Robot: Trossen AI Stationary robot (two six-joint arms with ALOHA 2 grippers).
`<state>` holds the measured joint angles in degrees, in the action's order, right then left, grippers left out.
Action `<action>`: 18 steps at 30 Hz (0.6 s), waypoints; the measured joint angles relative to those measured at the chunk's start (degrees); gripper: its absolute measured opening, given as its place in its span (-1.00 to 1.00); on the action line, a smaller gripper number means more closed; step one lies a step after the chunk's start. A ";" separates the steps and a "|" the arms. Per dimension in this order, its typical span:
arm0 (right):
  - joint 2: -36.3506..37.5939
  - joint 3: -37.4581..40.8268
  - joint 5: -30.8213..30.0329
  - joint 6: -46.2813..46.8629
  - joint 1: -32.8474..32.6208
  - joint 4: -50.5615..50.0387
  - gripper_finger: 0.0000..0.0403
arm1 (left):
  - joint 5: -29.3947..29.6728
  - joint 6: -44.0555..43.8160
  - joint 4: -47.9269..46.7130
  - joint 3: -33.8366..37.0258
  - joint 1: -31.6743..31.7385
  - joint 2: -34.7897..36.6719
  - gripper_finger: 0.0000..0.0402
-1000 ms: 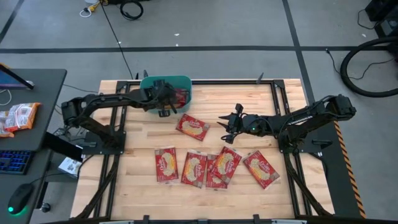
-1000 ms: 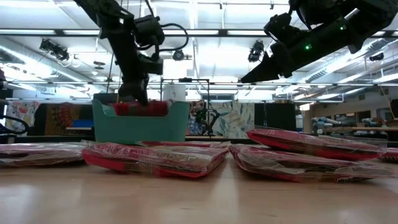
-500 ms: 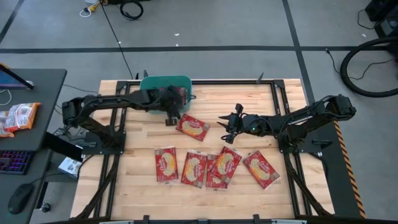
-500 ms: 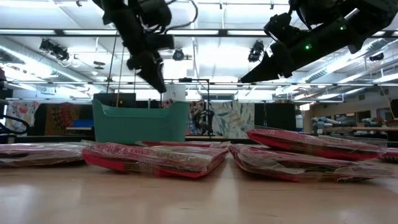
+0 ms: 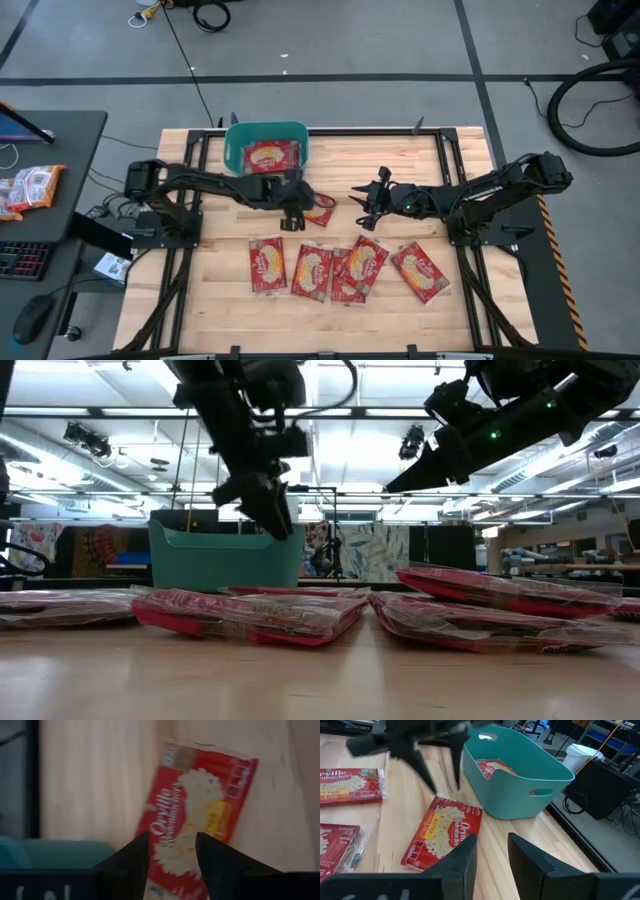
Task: Sort popcorn bags into baskets
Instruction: Put the red popcorn bag into the green bin
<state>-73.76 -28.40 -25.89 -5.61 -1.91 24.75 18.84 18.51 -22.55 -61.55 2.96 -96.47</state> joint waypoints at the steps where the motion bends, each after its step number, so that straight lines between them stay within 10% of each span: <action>1: 0.01 0.00 0.00 -0.03 -0.02 0.00 -0.43 | -0.32 -0.19 -0.18 -0.45 -0.46 -1.09 -0.18; 18: -0.21 0.02 0.02 0.84 0.00 -0.80 -0.43 | 6.14 2.79 -6.96 -8.97 -7.86 -15.18 -0.18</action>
<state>-73.97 -28.39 -25.87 -4.76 -1.91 23.95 24.98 21.30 -29.51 -70.52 -4.90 -111.65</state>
